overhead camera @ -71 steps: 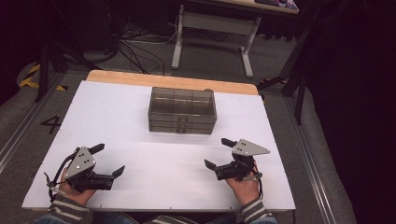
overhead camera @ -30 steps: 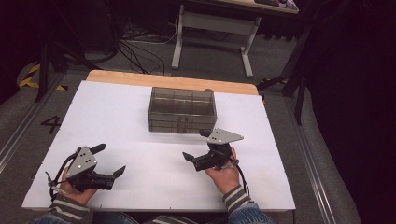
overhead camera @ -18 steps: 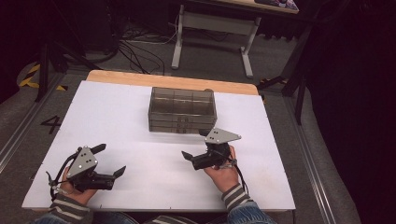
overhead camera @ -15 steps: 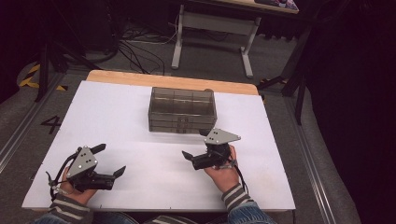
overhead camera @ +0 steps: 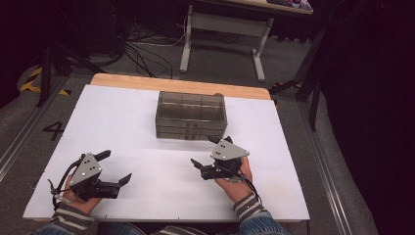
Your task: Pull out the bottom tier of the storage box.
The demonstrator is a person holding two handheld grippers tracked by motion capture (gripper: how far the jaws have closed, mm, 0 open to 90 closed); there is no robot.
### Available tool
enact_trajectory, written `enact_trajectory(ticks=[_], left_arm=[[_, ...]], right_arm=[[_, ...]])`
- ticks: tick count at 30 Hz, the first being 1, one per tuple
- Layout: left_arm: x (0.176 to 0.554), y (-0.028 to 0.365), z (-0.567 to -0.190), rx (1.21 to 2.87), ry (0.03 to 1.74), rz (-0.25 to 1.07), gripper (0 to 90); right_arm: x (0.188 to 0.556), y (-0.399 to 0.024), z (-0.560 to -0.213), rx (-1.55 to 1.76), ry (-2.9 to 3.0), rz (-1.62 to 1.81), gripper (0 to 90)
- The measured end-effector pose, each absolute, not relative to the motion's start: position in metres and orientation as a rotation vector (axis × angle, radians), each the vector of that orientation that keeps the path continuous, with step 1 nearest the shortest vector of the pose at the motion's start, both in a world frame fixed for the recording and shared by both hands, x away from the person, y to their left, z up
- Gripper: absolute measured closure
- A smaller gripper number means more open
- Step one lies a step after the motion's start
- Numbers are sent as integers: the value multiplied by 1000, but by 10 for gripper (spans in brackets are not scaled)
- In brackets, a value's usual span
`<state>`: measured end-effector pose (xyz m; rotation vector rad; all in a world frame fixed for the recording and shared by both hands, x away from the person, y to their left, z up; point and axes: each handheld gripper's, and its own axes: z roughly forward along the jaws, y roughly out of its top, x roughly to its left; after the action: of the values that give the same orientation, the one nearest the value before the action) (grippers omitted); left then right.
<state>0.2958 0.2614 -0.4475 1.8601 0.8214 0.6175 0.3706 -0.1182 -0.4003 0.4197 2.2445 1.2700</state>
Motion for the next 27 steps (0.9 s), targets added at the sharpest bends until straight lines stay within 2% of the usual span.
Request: enact_trajectory(ticks=[9, 27], left_arm=[[296, 261, -447, 1858, 826, 613, 20], [296, 263, -447, 1855, 826, 617, 20]], right_arm=[[372, -112, -401, 379, 2229, 1157, 140], [374, -91, -415, 255, 2191, 803, 289]])
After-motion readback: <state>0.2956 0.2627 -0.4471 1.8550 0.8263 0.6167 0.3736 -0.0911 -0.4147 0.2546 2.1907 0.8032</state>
